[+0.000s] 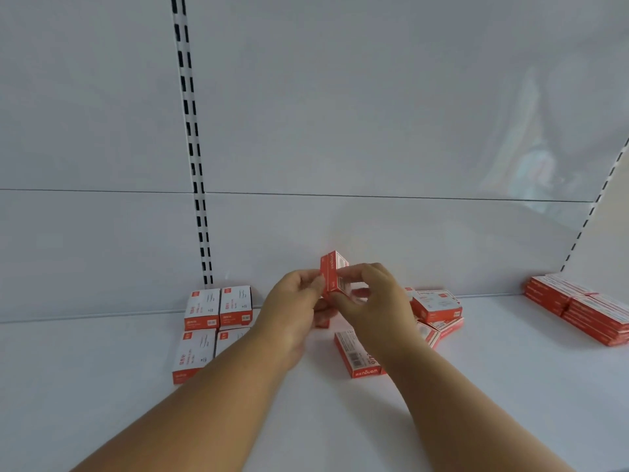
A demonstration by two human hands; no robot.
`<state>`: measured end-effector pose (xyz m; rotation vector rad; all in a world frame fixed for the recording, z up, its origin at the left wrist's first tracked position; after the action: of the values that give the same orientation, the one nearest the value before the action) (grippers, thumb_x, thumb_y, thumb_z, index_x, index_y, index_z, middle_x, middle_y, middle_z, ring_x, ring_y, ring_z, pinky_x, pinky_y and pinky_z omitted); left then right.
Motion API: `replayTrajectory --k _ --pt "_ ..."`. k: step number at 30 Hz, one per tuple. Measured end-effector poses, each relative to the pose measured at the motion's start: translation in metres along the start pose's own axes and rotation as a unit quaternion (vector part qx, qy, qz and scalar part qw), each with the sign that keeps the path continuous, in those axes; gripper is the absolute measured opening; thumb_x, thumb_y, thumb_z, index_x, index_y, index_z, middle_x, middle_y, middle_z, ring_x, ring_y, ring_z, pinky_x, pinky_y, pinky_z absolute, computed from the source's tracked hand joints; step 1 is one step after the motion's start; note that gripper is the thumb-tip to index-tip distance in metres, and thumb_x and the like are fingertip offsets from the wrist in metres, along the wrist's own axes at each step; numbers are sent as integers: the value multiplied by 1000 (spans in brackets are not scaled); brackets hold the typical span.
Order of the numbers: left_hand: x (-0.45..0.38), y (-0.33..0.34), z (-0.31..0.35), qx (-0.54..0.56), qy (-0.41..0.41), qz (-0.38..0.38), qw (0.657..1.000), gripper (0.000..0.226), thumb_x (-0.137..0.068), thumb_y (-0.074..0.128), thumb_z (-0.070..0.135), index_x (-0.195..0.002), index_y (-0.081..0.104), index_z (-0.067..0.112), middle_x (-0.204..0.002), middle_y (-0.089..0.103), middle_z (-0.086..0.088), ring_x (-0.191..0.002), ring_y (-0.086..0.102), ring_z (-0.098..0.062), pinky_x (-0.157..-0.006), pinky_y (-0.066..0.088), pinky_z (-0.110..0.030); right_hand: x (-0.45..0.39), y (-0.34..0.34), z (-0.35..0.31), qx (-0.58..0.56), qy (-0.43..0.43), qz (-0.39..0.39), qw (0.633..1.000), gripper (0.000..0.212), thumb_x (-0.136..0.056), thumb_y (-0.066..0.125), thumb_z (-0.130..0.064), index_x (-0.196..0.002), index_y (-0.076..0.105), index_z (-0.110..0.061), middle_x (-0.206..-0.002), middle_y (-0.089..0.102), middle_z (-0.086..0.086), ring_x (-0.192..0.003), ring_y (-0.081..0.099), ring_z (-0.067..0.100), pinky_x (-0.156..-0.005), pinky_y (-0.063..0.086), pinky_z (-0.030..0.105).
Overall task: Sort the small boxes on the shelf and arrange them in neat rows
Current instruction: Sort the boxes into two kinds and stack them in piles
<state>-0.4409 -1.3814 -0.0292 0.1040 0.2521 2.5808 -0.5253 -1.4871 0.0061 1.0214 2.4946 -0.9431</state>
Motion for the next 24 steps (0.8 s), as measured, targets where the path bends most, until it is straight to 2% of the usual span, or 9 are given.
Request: replayTrajectory --k 6,8,10,12,14,15,16,20,24 --pt "0 -2 2 14 17 -25 999 19 -95 61 9 -114 63 14 -106 74 -7 -95 73 -25 -89 57 -48 1 -2 1 -74 34 32 996 17 -77 79 -30 -80 64 -25 -104 62 -13 -81 67 9 -69 54 21" --pt "0 -1 1 14 17 -22 999 20 -98 57 11 -116 62 18 -104 75 -5 -92 74 -22 -89 58 -47 2 -3 6 -87 70 34 993 15 -81 76 -21 -84 62 -25 -102 67 -8 -82 70 13 -67 57 26" --pt "0 -1 1 45 7 -18 999 22 -100 52 10 -117 59 21 -102 75 -6 -89 75 -21 -85 60 -43 4 -8 12 -160 138 49 976 12 -88 66 -12 -96 61 -20 -95 73 -1 -79 73 16 -70 62 36" --pt "2 2 1 102 -13 -30 994 24 -101 48 6 -118 57 20 -100 75 -10 -89 75 -26 -80 60 -41 5 -10 22 -327 234 77 912 16 -94 52 -6 -105 62 -10 -93 75 8 -80 74 22 -75 61 40" --pt "4 3 2 138 -27 -39 989 23 -101 47 6 -120 56 16 -101 74 -15 -87 75 -28 -74 61 -39 7 -3 25 -526 310 74 789 25 -97 40 -7 -112 59 0 -98 73 22 -85 73 31 -69 60 36" --pt "5 3 2 142 -28 -38 989 24 -101 47 7 -122 55 14 -104 73 -16 -87 75 -28 -73 60 -38 8 -1 23 -582 324 66 743 29 -98 39 -11 -115 57 4 -99 71 26 -84 72 33 -63 59 33" --pt "6 3 3 140 -27 -37 989 26 -100 49 6 -125 54 13 -106 72 -17 -86 75 -28 -73 60 -38 9 -3 21 -600 328 62 727 31 -99 41 -15 -115 55 6 -98 71 28 -81 70 33 -57 57 30" --pt "12 6 10 130 -24 -37 991 39 -96 50 -7 -127 54 16 -111 68 -15 -83 75 -27 -73 61 -37 15 -21 19 -560 307 101 763 19 -92 56 -5 -109 56 4 -83 64 20 -59 63 20 -48 49 23" --pt "19 23 20 111 -20 -41 993 37 -98 49 -1 -127 57 19 -114 64 -15 -81 72 -23 -72 60 -35 27 -45 27 -488 325 115 802 13 -91 59 -11 -101 61 -3 -69 55 9 -48 48 14 -40 40 22"
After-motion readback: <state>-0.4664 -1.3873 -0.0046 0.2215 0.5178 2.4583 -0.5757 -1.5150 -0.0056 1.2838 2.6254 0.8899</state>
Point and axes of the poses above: each hand's wrist, its own x-axis away from the middle knuckle, its own y-axis out of the palm, z = x × y, the point moved 7 cm from there along -x, towards the middle knuckle
